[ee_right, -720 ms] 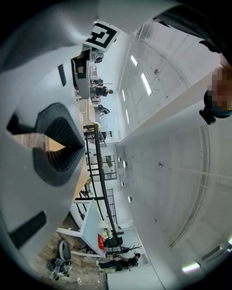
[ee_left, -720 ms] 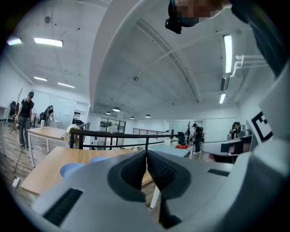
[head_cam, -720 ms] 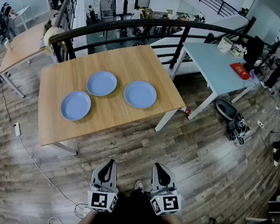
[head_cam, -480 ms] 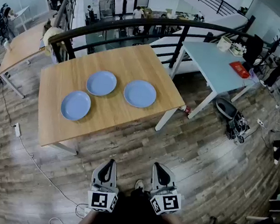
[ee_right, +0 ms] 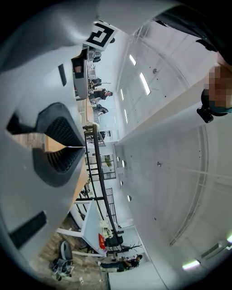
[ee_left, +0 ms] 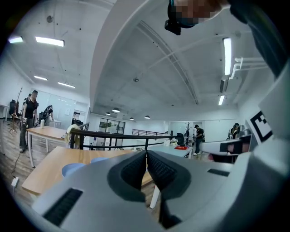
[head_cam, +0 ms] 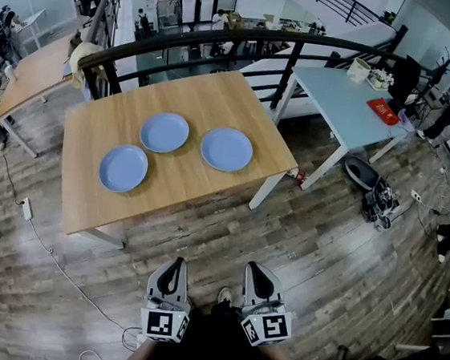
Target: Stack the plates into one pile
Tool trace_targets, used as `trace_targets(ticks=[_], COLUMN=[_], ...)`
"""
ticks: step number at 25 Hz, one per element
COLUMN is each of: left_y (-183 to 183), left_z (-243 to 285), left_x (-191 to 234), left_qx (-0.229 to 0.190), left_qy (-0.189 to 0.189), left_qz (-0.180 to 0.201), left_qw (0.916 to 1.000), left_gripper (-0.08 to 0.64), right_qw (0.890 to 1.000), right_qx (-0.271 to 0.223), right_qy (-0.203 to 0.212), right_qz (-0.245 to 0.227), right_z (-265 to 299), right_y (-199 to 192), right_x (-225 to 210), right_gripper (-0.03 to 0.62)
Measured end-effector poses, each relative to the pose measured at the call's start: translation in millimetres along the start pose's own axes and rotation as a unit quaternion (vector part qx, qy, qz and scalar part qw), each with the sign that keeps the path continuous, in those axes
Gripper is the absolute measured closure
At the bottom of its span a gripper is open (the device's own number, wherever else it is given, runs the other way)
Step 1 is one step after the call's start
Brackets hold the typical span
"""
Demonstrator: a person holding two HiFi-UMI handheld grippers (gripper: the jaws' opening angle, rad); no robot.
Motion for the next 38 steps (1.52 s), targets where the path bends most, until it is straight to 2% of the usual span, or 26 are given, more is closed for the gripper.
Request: trace_targets(ticks=[14,21,29,34,38], left_y=[0,-3,2,2,4], left_z=[-22,-9,49,106,155], left_x=[45,49,56,60,55], left_qx=[0.001,0.014,0.009,0.004,0.014], left_qy=[-0.020,-0.028,-0.019,-0.018,-0.010], left_qz=[-0.014,-0.016,-0.002,-0.024,-0.016], left_qw=[0.9997,0.9994,0.9998,0.9995,0.9997], left_gripper=[0.535,0.535,0.535,0.535,0.535], right_qw=[0.999,0.999,1.000,1.000,1.000], right_qx=[0.006,0.001,-0.014,-0.011,-0.010], right_qy=[-0.029,-0.029,-0.013,0.000,0.006], right_qz=[-0.021,-0.020,-0.025,-0.024,-0.026], right_z=[-1,16,68,117,154], right_y=[-10,-9,-9,-6,1], right_x=[56,55,19,-18,-53], right_gripper=[0.560,0.560,0.561,0.561,0.560])
Point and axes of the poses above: the fingertips, and each gripper's own axes: z forward along the fingers, x to its left, y out of its top, the point moved 10 cm from there along -z, backward along the fingers, and after that the axes turned 4 degrees about -z, right-handed, at the moved point
